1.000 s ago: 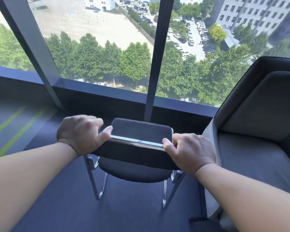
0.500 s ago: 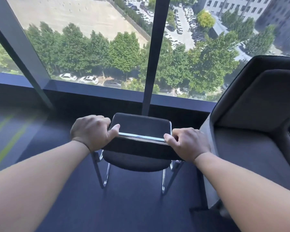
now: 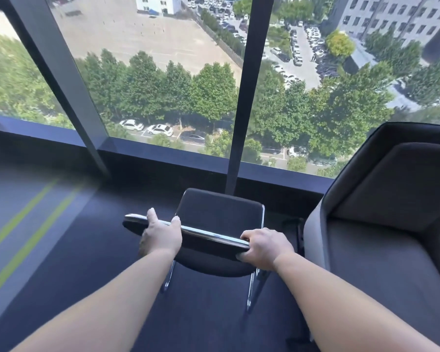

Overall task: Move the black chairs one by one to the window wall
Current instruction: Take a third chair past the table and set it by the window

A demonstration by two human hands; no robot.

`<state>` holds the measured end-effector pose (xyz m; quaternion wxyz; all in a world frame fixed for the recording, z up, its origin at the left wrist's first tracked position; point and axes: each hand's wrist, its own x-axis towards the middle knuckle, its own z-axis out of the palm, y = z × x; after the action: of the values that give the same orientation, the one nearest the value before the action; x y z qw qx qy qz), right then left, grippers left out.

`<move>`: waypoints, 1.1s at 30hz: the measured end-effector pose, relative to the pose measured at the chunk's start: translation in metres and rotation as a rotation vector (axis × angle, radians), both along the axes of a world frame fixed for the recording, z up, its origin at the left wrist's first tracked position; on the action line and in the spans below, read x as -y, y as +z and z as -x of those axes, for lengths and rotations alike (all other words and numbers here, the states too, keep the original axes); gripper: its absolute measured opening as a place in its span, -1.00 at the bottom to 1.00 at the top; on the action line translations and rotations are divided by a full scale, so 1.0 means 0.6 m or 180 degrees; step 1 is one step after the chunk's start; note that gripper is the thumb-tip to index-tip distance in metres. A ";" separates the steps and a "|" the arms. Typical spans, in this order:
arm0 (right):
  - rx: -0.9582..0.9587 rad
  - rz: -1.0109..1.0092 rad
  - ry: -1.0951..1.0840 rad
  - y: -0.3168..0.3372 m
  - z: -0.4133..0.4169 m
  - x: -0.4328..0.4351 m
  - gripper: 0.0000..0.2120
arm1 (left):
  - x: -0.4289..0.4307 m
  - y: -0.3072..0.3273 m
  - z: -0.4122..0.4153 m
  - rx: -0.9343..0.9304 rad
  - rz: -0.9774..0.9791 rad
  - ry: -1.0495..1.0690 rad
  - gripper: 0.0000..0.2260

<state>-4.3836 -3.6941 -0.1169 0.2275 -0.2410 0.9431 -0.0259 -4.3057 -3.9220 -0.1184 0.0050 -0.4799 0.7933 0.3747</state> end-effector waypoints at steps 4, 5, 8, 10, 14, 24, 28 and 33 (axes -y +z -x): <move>0.0115 -0.0276 -0.0149 0.007 0.016 0.006 -0.63 | -0.008 0.008 0.016 -0.0029 -0.0092 -0.0077 -0.35; 0.0177 -0.0317 -0.0203 0.008 0.018 0.009 -0.64 | -0.006 0.010 0.017 -0.0033 -0.0121 -0.0098 -0.36; 0.0377 -0.0442 -0.0346 0.014 0.015 0.024 -0.67 | 0.015 0.013 0.017 -0.0007 -0.0192 -0.0201 -0.37; 0.0561 -0.0445 -0.0466 0.020 0.008 0.042 -0.68 | 0.043 0.015 0.020 0.0077 -0.0211 -0.0384 -0.38; 0.0967 -0.0301 -0.0558 0.027 -0.021 0.112 -0.78 | 0.135 0.023 0.045 0.0143 -0.0167 -0.0842 -0.38; 0.1596 0.0329 -0.1102 0.013 -0.012 0.311 -0.63 | 0.299 0.029 0.164 -0.0343 -0.0324 -0.1292 -0.16; 0.1619 0.0505 -0.1228 0.008 -0.002 0.333 -0.58 | 0.313 0.010 0.182 -0.0507 -0.0580 -0.0997 -0.46; 0.1601 0.0689 -0.1508 0.005 -0.004 0.369 -0.57 | 0.343 -0.008 0.222 -0.0605 -0.0601 -0.1258 -0.61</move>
<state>-4.3815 -3.9157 -0.1136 0.4133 -0.0246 0.8791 -0.2362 -4.4390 -4.1280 -0.1230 0.0484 -0.2753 0.8302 0.4824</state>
